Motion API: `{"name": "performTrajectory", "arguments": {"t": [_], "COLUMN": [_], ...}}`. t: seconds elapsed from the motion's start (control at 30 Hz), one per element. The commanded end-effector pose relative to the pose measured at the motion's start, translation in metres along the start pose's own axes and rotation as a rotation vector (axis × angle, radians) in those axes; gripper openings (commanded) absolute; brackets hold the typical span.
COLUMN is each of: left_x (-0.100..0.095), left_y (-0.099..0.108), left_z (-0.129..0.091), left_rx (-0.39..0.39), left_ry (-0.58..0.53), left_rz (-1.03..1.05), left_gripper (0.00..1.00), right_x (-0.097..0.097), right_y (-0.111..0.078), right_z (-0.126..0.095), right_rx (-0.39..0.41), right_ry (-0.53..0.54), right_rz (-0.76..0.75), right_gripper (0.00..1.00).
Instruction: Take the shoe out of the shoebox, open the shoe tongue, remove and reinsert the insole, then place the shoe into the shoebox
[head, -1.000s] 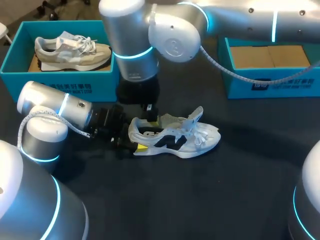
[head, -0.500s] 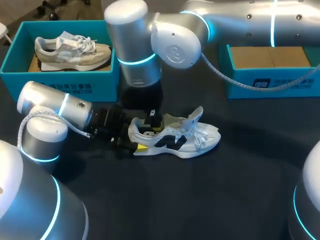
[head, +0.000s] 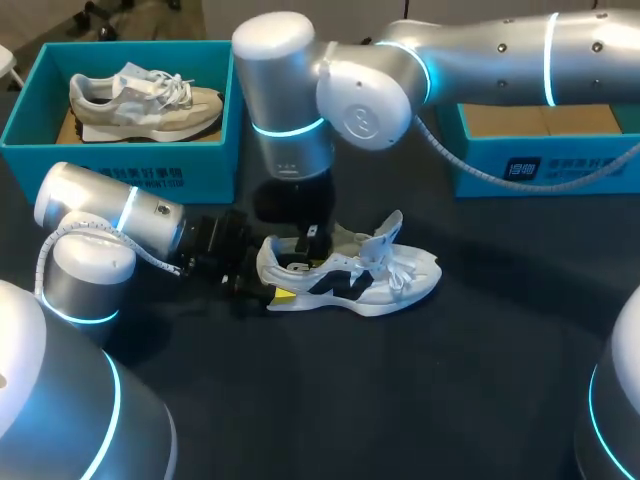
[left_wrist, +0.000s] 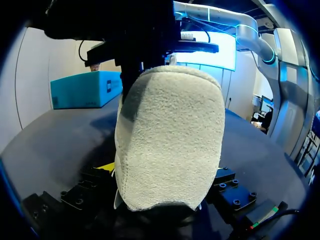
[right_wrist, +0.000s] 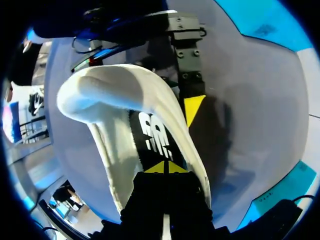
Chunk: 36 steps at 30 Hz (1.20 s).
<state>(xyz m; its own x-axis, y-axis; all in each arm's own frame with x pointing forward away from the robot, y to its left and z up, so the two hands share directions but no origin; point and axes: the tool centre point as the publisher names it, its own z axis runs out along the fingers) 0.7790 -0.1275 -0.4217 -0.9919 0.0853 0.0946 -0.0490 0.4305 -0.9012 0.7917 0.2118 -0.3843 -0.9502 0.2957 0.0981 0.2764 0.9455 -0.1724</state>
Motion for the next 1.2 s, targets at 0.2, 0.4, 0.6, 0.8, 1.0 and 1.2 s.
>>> {"name": "performTrajectory", "arguments": {"t": [0.2,0.4,0.6,0.8,1.0,1.2], "left_x": [-0.001,-0.001,-0.001,-0.001,-0.001,-0.001], "left_y": [0.004,0.004,0.004,0.004,0.004,0.004], "left_z": [0.003,0.003,0.003,0.003,0.003,0.003], "left_rx": [-0.002,-0.002,-0.002,-0.002,-0.002,-0.002], "left_ry": [-0.002,-0.002,-0.002,-0.002,-0.002,-0.002], "left_rz": [-0.001,-0.001,-0.001,-0.001,-0.001,-0.001], "left_gripper": [0.0,0.0,0.0,0.0,0.0,0.0], "right_x": [-0.002,-0.004,-0.007,-0.009,-0.007,-0.008], "right_y": [-0.006,-0.008,-0.003,-0.001,0.002,0.005], "right_z": [-0.005,-0.009,-0.008,-0.006,0.0,0.011], "right_rx": [-0.03,-0.059,-0.067,-0.076,-0.085,-0.093], "right_ry": [-0.067,-0.113,-0.124,-0.129,-0.118,-0.101], "right_rz": [0.047,0.071,0.057,0.042,0.032,0.022], "right_gripper": [0.0,0.0,0.31,0.44,0.45,0.45]}}
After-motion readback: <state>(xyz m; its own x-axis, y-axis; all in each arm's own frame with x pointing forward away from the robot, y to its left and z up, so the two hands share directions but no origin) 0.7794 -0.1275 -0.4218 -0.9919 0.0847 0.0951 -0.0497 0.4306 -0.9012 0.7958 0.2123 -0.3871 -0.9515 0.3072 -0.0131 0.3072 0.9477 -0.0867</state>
